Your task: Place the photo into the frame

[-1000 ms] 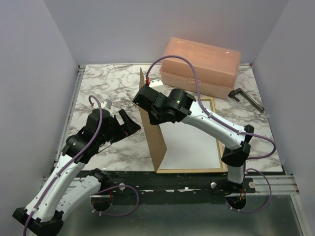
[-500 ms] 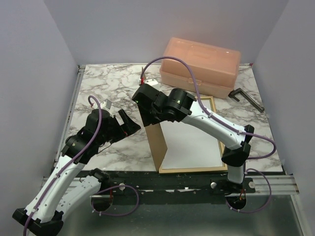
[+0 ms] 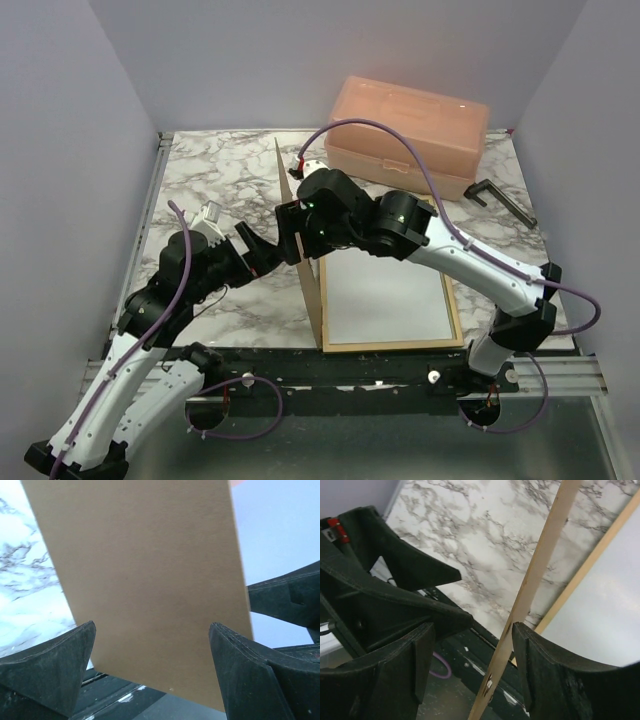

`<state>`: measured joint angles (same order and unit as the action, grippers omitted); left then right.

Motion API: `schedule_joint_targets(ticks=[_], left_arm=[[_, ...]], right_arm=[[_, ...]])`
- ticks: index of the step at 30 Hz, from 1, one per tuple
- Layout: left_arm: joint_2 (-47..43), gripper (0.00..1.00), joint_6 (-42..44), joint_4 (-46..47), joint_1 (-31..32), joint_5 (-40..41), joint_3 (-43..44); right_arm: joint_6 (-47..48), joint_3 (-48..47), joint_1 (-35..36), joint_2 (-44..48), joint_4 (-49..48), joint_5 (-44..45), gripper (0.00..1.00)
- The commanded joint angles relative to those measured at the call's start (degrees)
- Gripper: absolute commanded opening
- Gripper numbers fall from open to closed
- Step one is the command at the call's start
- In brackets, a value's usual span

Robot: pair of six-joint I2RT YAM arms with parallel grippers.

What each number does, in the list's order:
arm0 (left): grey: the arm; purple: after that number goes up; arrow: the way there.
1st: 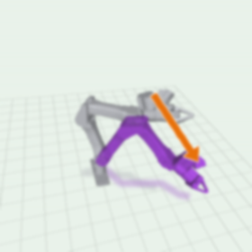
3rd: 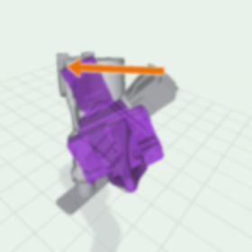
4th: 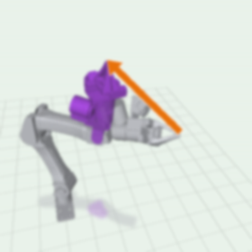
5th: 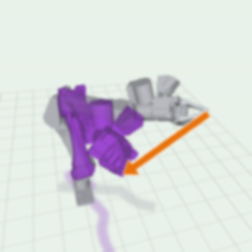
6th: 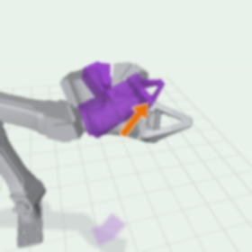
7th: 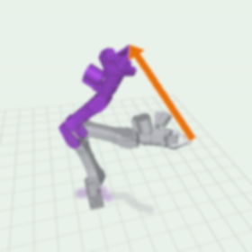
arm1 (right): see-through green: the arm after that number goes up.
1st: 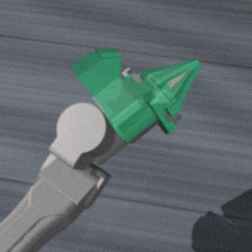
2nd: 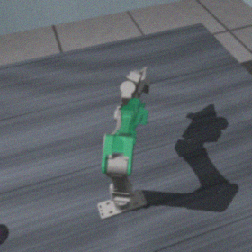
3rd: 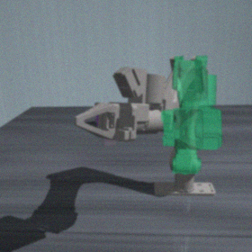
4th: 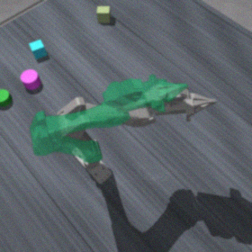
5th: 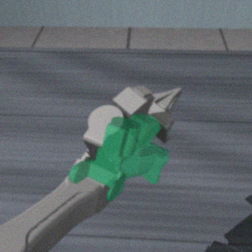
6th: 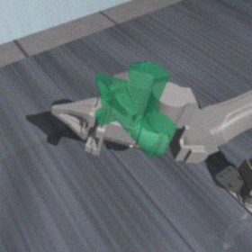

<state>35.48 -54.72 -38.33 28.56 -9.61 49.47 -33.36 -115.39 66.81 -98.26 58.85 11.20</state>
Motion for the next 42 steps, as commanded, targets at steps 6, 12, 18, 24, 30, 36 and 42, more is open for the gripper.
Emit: schedule_joint_targets(ticks=[6,12,18,24,30,36,42], left_arm=[[-2.2,0.99,-2.4,11.5,-0.7,-8.0,-3.1],[-0.4,0.99,-2.5,11.7,-0.9,-9.5,-3.2],[-1.9,0.99,-2.5,11.8,-1.2,-9.1,-2.9],[-3.9,0.99,-2.8,11.9,-1.4,-8.9,-2.6],[-4.1,0.99,-2.2,11.0,-1.6,-9.1,-1.6],[-5.0,0.99,-2.6,11.5,-1.7,-9.4,-1.7],[-4.2,0.99,-2.3,10.7,-1.8,-9.3,-1.7]], right_arm=[[-0.3,6.6,0.4,3.6,-11.0,-10.6,0.73],[-2.3,11.6,-2.1,6.6,-15.8,-16.1,0.75],[-4.5,19.0,-6.5,11.5,-21.2,-21.0,0.77],[-5.9,23.1,-8.9,14.2,-23.7,-22.8,0.77],[-7.4,25.3,-9.8,14.6,-26.9,-28.2,0.78],[-8.6,27.3,-9.8,14.1,-30.0,-32.2,0.78],[-9.3,27.9,-10.2,14.4,-30.6,-32.7,0.78]])
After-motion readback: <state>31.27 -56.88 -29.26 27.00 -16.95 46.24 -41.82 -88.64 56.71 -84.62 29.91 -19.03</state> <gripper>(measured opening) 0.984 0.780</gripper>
